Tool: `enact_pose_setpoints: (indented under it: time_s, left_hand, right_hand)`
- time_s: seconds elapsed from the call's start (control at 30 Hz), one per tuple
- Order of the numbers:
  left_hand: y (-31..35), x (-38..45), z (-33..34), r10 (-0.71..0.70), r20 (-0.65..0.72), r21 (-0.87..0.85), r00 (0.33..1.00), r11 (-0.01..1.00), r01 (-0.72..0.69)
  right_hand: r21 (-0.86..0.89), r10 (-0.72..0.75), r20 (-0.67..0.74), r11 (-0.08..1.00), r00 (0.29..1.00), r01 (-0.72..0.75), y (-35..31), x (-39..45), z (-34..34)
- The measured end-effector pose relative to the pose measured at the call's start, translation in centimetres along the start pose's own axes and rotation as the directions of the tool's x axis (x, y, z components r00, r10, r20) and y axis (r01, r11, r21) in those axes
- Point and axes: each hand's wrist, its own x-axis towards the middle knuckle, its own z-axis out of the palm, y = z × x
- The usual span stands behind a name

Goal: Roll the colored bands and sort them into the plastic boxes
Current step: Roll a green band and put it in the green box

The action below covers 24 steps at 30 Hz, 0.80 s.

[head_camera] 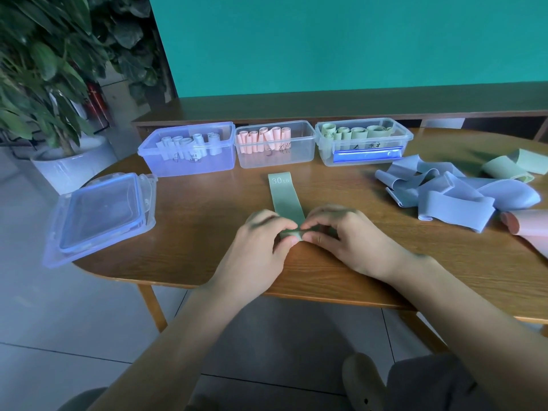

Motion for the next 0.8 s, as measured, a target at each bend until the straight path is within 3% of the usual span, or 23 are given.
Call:
enact_pose_setpoints:
  time_s: [0.3, 0.63, 0.8]
  left_hand:
    - [-0.6, 1.2, 0.3, -0.039, 0.031, -0.015, 0.999, 0.999, 0.039]
    - [-0.8, 1.9, 0.3, 0.007, 0.000, 0.001, 1.000, 1.000, -0.007]
    - [-1.5, 2.6, 0.5, -0.015, 0.025, 0.002, 1.000, 1.000, 0.015]
  right_hand:
    - [-0.054, 0.008, -0.071, 0.998, 0.997, -0.012, 0.8, 0.4, 0.6]
    - [-0.145, 0.004, 0.006, 0.989, 1.000, -0.003, 1.8, 1.6, 0.4]
    - [-0.160, -0.040, -0.043, 0.987, 0.998, 0.033, 1.7, 2.0, 0.4]
